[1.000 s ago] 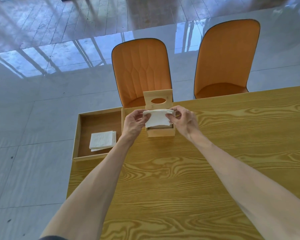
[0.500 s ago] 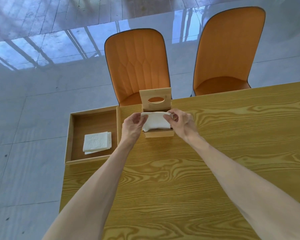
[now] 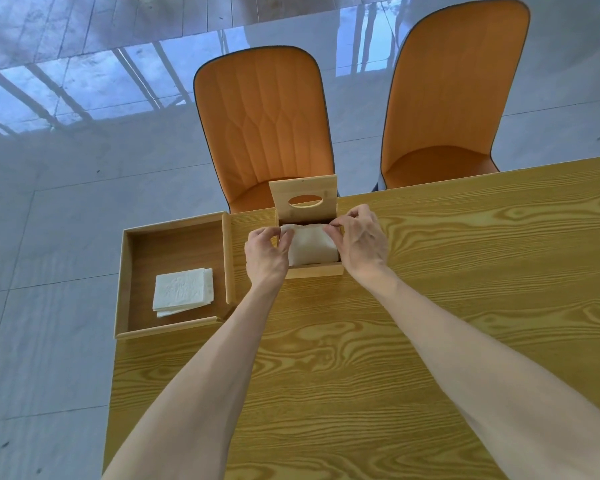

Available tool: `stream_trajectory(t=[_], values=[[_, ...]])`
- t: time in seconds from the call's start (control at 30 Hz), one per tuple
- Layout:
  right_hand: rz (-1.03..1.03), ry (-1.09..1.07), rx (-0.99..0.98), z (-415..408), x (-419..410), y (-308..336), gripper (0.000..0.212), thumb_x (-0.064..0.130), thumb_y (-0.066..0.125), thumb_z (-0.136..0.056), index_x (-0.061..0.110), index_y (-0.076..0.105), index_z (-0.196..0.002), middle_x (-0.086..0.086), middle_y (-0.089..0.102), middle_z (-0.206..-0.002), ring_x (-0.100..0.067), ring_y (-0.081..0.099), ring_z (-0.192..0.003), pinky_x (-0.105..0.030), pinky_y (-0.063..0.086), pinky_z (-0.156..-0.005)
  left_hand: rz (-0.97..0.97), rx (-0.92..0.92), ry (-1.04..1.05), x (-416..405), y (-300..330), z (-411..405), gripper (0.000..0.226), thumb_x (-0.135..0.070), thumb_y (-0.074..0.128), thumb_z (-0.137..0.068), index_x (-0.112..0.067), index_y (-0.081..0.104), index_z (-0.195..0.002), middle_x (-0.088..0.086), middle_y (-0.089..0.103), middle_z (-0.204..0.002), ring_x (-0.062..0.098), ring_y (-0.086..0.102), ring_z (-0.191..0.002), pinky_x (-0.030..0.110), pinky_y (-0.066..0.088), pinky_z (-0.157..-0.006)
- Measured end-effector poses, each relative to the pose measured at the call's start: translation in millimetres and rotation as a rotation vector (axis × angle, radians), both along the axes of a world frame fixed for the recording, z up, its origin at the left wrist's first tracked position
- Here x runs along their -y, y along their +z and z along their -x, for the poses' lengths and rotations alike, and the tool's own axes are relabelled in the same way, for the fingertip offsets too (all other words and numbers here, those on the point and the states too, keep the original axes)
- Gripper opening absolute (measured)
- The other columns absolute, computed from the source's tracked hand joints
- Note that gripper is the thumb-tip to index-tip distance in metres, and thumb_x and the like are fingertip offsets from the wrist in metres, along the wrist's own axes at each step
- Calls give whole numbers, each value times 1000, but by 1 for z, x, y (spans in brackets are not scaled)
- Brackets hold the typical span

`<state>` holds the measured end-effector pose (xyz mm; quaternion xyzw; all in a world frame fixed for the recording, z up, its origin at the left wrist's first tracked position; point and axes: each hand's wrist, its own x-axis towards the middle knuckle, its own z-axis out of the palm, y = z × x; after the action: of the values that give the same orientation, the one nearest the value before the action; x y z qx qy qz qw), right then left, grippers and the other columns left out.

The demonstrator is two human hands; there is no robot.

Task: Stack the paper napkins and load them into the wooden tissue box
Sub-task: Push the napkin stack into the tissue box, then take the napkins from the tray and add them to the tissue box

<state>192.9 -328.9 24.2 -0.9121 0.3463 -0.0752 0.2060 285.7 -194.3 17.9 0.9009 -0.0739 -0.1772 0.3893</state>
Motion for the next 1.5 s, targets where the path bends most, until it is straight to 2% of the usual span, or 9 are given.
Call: stream_trajectory(t=[0.13,0.27,0.5,0.73,0.93,1.07,1.2,1.37,1.5], values=[[49,8,1,-7,1,-7,23,38,68,-90,19,76,-100,-5,57,-102,-21,56,-93,-24,40,-63,-72,157,-13,1,-3,2,26,-35,67,-91,-23,70,-113,-1,58,-128,20,50,-122,29,38,-76],[44,-9,26,-11,1,-13,25,31,74,-86,18,67,-106,-3,59,-110,-20,60,-99,-24,46,-72,-25,183,40,3,-6,3,39,-22,73,-87,-20,56,-122,1,61,-125,20,55,-117,27,39,-78],[-91,-90,141,-4,-8,-6,23,35,68,-91,19,62,-106,-3,61,-114,-18,61,-99,-24,45,-71,119,107,21,-8,-9,1,42,-32,70,-89,-18,54,-126,2,66,-121,16,61,-110,30,50,-87],[-108,-103,307,17,-37,11,23,36,56,-97,20,60,-113,-5,58,-120,-19,54,-107,-37,49,-89,135,127,72,-56,1,-2,41,-44,58,-95,-20,54,-129,1,65,-120,14,60,-111,34,51,-91],[-302,15,493,-1,-102,37,19,28,55,-99,16,64,-112,1,67,-105,-7,63,-84,-27,56,-75,33,182,208,-137,12,-21,32,-31,60,-95,-18,58,-124,3,67,-119,18,62,-110,33,49,-91],[-502,128,331,-35,-152,42,32,32,51,-100,14,64,-123,-5,73,-114,-13,68,-101,-32,56,-88,-100,101,252,-192,14,-41,41,-36,56,-97,-18,52,-133,8,61,-131,24,58,-118,41,51,-96],[-624,228,51,-66,-195,39,49,26,51,-100,1,46,-142,-18,59,-137,-28,60,-123,-40,51,-102,-82,-150,241,-224,11,-60,59,-48,48,-98,-19,35,-148,15,47,-148,30,47,-135,47,44,-108],[-774,162,-246,-99,-225,25,55,28,50,-100,1,35,-145,-17,46,-146,-31,47,-132,-41,42,-108,-20,-343,269,-228,11,-78,70,-48,46,-99,-20,18,-156,11,28,-162,29,32,-146,47,33,-116],[-880,18,-295,-116,-236,8,70,27,52,-97,1,18,-153,-14,35,-155,-31,37,-140,-40,37,-112,-19,-396,263,-224,7,-84,69,-43,45,-101,-16,15,-158,6,18,-165,28,23,-150,44,26,-117]])
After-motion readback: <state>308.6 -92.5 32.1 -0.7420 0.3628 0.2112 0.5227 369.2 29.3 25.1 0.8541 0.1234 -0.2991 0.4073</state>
